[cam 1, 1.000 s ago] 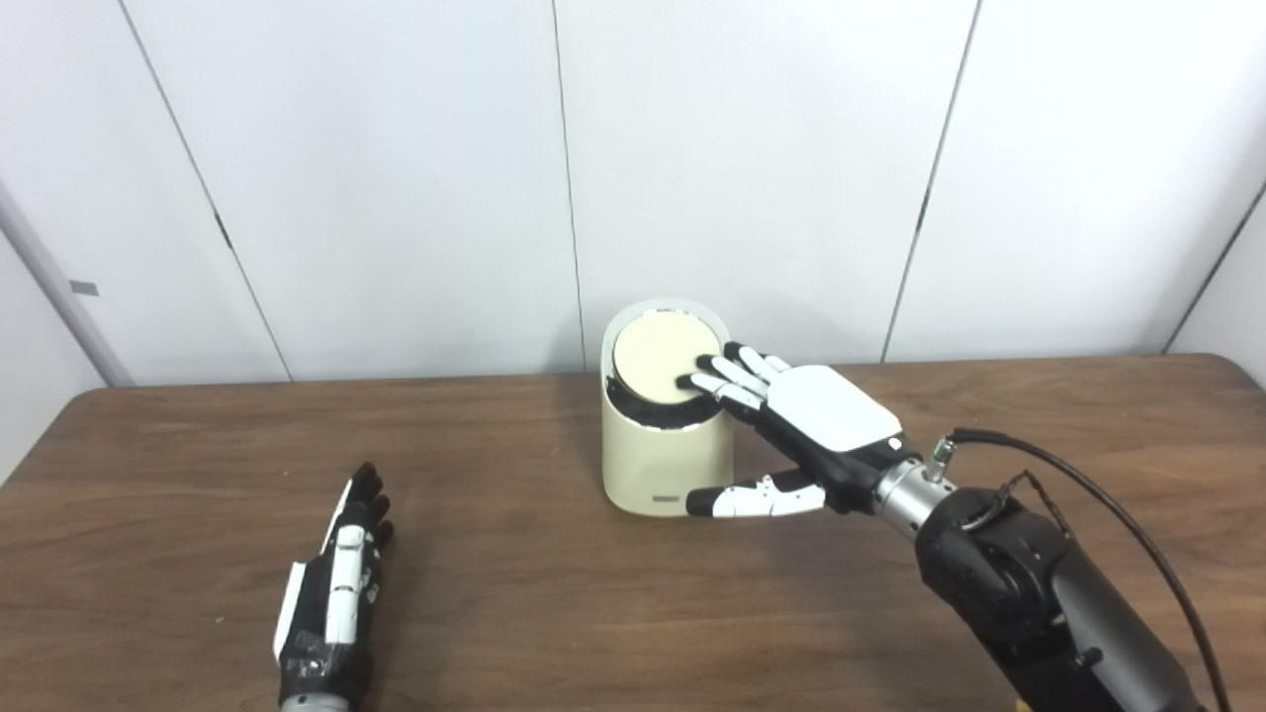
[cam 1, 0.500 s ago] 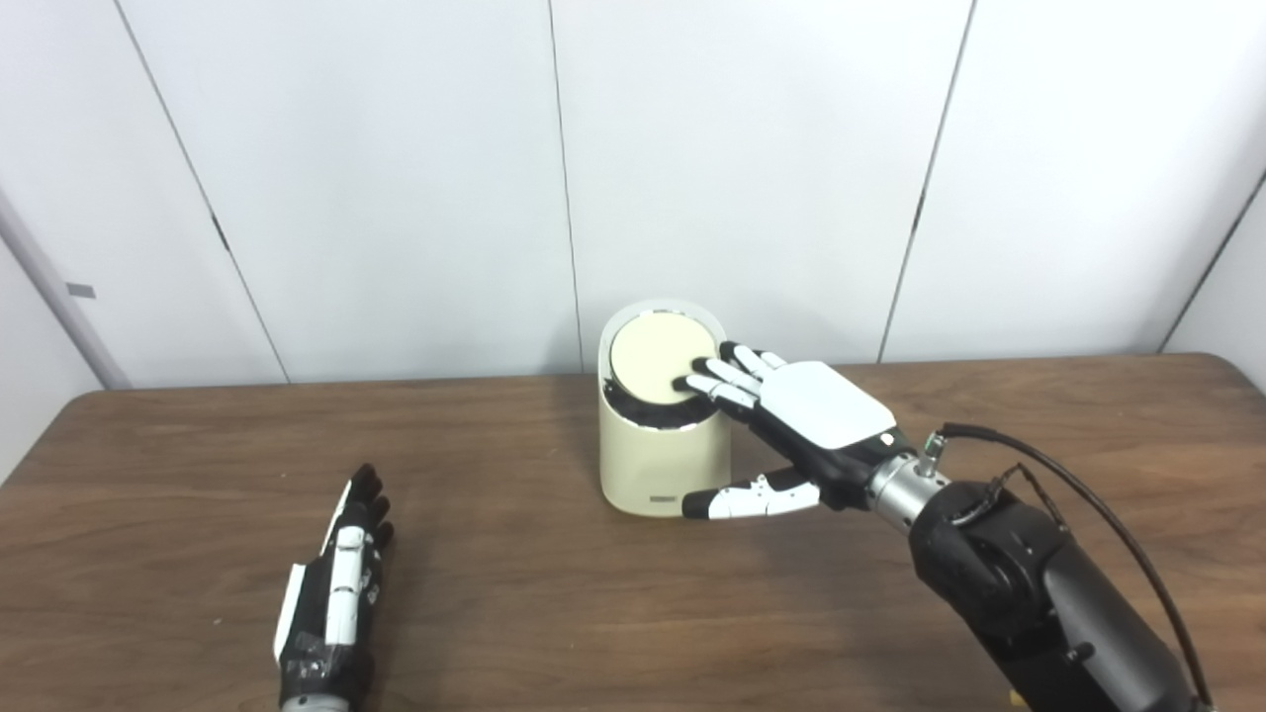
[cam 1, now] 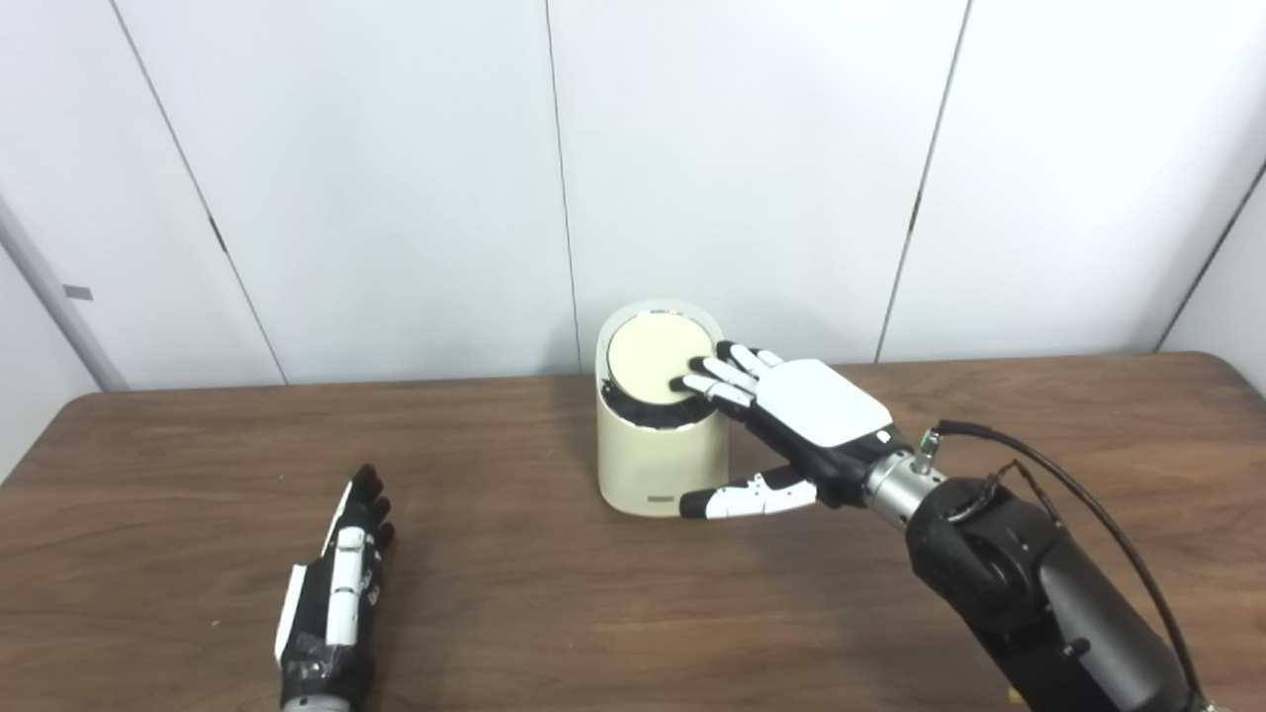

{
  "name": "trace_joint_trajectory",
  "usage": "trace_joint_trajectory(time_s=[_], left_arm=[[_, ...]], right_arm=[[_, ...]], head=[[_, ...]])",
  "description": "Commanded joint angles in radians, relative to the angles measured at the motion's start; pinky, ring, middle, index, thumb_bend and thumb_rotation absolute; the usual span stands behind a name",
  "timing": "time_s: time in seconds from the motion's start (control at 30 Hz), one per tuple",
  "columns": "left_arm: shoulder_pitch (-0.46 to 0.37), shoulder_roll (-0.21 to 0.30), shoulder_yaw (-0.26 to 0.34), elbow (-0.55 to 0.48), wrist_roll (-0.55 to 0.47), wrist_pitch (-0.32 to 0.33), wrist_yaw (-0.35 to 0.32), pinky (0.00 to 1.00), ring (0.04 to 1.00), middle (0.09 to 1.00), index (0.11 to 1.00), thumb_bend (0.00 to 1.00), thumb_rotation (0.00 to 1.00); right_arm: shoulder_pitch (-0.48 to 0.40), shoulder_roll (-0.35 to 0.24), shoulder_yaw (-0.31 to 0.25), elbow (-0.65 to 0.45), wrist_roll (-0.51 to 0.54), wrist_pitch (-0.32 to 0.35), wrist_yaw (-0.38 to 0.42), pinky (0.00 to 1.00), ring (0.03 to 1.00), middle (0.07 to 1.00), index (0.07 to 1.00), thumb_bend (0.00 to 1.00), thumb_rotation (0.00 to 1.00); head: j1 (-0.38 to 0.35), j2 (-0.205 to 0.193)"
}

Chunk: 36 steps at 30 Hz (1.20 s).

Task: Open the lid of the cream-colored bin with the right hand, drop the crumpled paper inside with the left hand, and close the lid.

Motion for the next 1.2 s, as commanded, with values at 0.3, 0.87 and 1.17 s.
trace_joint_trajectory(time_s=[0.3,0.87,1.17], left_arm=[[0.020,-0.029,-0.013,0.041,-0.003,-0.047,0.002,1.00,1.000,1.000,1.000,0.53,0.93],[0.022,-0.029,-0.009,0.038,-0.019,-0.041,-0.004,1.00,1.000,1.000,1.000,0.51,0.90],[0.022,-0.023,-0.008,0.044,-0.013,-0.046,-0.003,1.00,1.000,1.000,1.000,0.51,0.91]], right_arm=[[0.021,0.004,-0.016,0.014,0.044,-0.002,0.025,1.00,1.000,0.976,0.915,0.64,1.00],[0.033,0.045,-0.144,-0.071,0.189,0.043,-0.002,1.00,1.000,0.984,0.963,0.58,1.00],[0.089,0.070,-0.235,-0.069,0.260,0.031,-0.074,0.93,1.000,0.983,0.953,0.55,1.00]], head=[[0.001,-0.004],[-0.002,-0.006],[-0.007,-0.004]])
